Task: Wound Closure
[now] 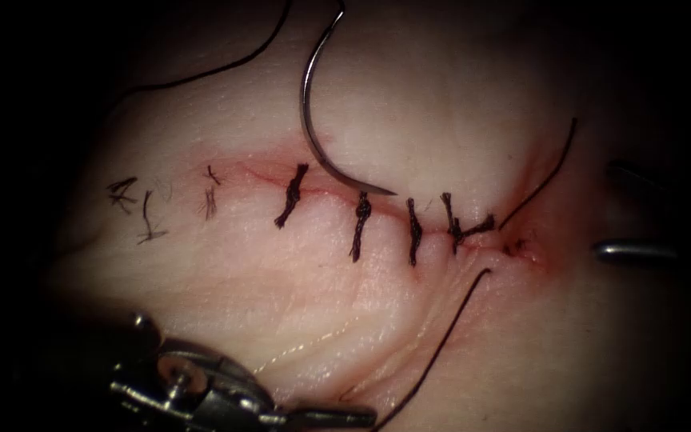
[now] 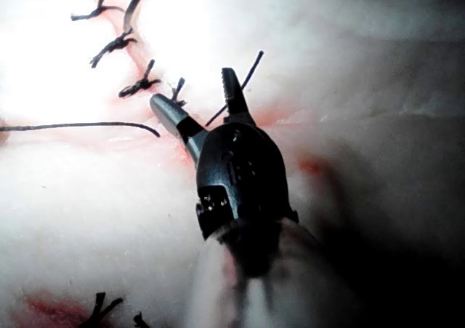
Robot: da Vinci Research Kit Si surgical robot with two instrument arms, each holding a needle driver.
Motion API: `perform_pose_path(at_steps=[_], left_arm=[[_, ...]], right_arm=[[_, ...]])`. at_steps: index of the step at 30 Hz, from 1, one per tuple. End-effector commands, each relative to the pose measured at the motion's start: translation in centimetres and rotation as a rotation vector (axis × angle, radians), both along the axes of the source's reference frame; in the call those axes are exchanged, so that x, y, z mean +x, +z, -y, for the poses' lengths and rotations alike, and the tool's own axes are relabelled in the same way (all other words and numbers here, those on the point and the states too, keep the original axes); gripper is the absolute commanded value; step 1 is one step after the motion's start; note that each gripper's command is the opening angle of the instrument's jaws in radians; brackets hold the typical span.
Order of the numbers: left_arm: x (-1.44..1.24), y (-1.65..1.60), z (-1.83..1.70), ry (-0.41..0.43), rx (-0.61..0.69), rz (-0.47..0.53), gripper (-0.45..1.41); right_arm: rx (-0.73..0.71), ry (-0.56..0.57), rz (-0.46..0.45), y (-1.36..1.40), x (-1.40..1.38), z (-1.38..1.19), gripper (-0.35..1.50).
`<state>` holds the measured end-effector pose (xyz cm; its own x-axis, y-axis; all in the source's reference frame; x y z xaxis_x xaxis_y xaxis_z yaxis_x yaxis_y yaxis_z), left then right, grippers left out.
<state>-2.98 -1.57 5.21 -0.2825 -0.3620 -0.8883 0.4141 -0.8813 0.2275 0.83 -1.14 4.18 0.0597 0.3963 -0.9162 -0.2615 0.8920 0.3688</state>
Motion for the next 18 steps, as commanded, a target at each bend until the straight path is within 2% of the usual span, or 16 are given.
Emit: perform_pose_path(at_steps=[1,5,12,14,18], left_arm=[[-0.10,0.05,0.02,0.002,0.002,0.006,0.54],[-0.25,-0.06,-0.01,0.013,0.012,0.019,0.78],[-0.29,-0.14,-0.13,0.005,0.027,0.028,0.90],[-0.29,-0.16,-0.15,-0.007,0.016,0.027,1.18],[-0.26,-0.19,-0.19,-0.055,0.001,0.029,1.20]], right_arm=[[-0.002,-0.001,-0.002,0.04,0.08,-0.01,1.40],[-0.005,-0.002,-0.003,0.06,0.08,0.02,1.40],[-0.003,-0.002,-0.003,0.09,0.08,0.03,1.40],[-0.006,-0.002,-0.003,0.10,0.09,0.05,1.40],[-0.007,0.000,-0.005,0.11,0.09,0.06,1.40]])
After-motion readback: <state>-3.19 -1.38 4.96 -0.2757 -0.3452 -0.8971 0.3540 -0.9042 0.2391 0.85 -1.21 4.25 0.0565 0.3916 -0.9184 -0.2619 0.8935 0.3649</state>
